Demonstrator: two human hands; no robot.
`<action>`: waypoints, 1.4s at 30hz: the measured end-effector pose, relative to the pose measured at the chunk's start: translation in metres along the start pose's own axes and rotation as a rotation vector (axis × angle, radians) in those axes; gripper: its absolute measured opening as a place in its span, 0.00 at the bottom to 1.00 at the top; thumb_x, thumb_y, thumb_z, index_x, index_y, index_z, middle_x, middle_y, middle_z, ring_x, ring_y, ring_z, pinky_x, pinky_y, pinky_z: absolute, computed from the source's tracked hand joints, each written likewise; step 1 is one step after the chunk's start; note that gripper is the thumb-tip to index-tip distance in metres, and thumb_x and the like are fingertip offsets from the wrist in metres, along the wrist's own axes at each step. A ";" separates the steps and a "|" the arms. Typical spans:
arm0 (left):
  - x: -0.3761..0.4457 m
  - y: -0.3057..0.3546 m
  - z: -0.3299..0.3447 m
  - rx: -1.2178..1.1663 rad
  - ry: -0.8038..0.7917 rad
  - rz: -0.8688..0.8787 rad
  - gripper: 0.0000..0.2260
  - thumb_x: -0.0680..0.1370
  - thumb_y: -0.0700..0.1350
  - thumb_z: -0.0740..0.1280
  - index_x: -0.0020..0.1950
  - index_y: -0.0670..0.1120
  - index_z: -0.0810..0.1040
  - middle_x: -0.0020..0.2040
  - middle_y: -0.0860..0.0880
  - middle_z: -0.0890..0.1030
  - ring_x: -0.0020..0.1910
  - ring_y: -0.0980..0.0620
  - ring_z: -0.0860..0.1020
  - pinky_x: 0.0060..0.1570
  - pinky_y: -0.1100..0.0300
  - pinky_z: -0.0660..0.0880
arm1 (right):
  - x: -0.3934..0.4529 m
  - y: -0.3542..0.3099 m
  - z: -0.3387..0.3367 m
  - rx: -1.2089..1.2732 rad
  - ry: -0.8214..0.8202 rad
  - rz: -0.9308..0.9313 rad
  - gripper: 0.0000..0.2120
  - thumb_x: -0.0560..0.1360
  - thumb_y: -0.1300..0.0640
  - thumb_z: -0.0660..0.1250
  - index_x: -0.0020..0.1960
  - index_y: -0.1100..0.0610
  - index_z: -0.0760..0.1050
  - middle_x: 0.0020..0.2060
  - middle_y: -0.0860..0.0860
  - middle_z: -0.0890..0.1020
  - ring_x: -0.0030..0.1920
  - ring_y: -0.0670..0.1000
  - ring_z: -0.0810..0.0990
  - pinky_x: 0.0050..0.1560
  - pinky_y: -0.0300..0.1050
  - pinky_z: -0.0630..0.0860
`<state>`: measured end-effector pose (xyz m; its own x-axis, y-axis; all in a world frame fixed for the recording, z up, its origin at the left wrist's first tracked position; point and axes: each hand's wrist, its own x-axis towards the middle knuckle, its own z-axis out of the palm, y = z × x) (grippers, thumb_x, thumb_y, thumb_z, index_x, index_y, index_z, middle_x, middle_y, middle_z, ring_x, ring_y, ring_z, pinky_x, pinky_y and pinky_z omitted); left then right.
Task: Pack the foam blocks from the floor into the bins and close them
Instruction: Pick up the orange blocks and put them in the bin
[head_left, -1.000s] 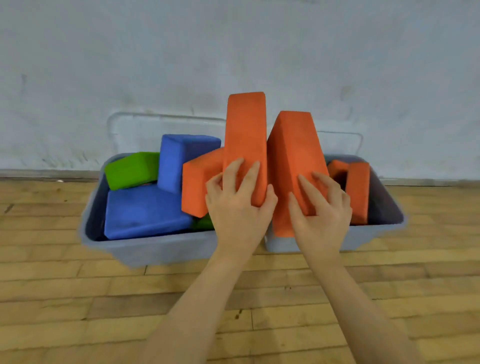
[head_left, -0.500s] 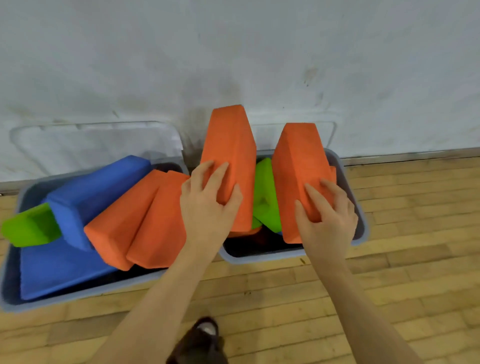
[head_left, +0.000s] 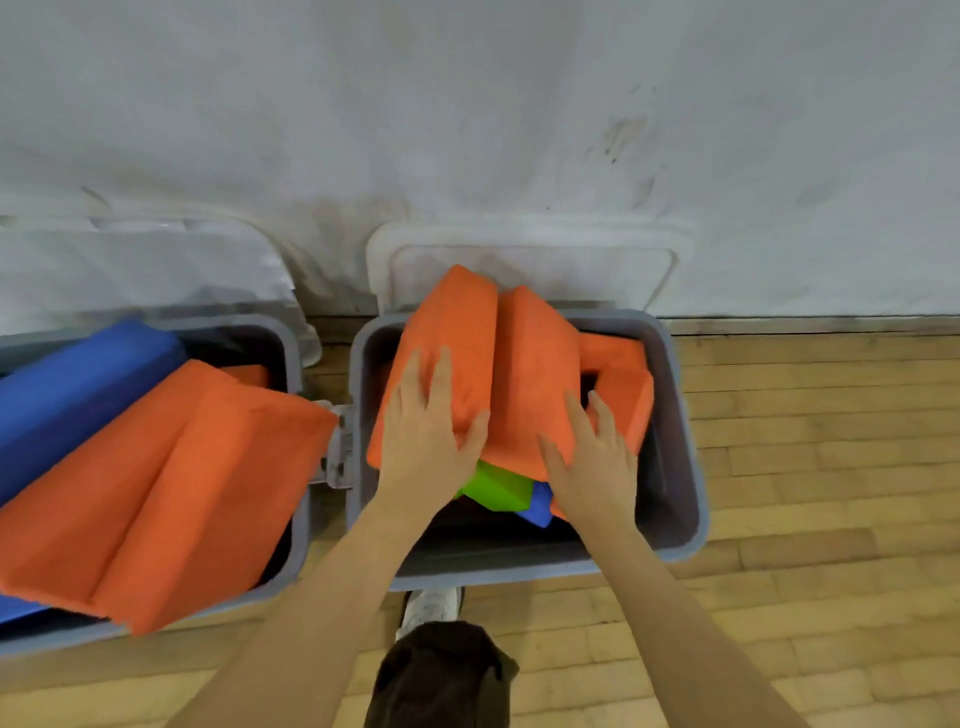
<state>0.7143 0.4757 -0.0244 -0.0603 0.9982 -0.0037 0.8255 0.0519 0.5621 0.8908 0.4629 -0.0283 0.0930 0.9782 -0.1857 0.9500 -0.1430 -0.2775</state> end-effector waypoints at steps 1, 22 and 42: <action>0.002 0.007 0.003 -0.014 -0.005 -0.052 0.32 0.75 0.55 0.63 0.75 0.44 0.59 0.72 0.37 0.62 0.64 0.35 0.68 0.60 0.41 0.68 | 0.002 0.007 0.003 -0.001 -0.067 0.015 0.28 0.78 0.43 0.58 0.75 0.47 0.56 0.75 0.53 0.59 0.70 0.58 0.64 0.66 0.57 0.61; -0.021 0.000 0.071 -0.163 0.452 0.032 0.36 0.66 0.64 0.68 0.68 0.45 0.67 0.67 0.48 0.71 0.65 0.50 0.70 0.65 0.47 0.68 | 0.036 0.062 0.081 0.143 0.126 -0.465 0.34 0.70 0.27 0.49 0.73 0.38 0.58 0.70 0.50 0.68 0.66 0.54 0.68 0.64 0.52 0.59; -0.071 -0.033 0.082 -0.304 0.475 0.113 0.29 0.67 0.63 0.66 0.67 0.61 0.64 0.64 0.67 0.65 0.67 0.55 0.64 0.67 0.43 0.62 | 0.087 0.039 0.098 0.491 0.108 -0.647 0.30 0.73 0.35 0.62 0.71 0.31 0.53 0.71 0.34 0.56 0.70 0.37 0.56 0.73 0.48 0.41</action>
<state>0.7378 0.4062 -0.1105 -0.2847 0.8702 0.4022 0.6469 -0.1353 0.7505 0.9069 0.5274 -0.1476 -0.3768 0.8952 0.2381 0.5891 0.4299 -0.6842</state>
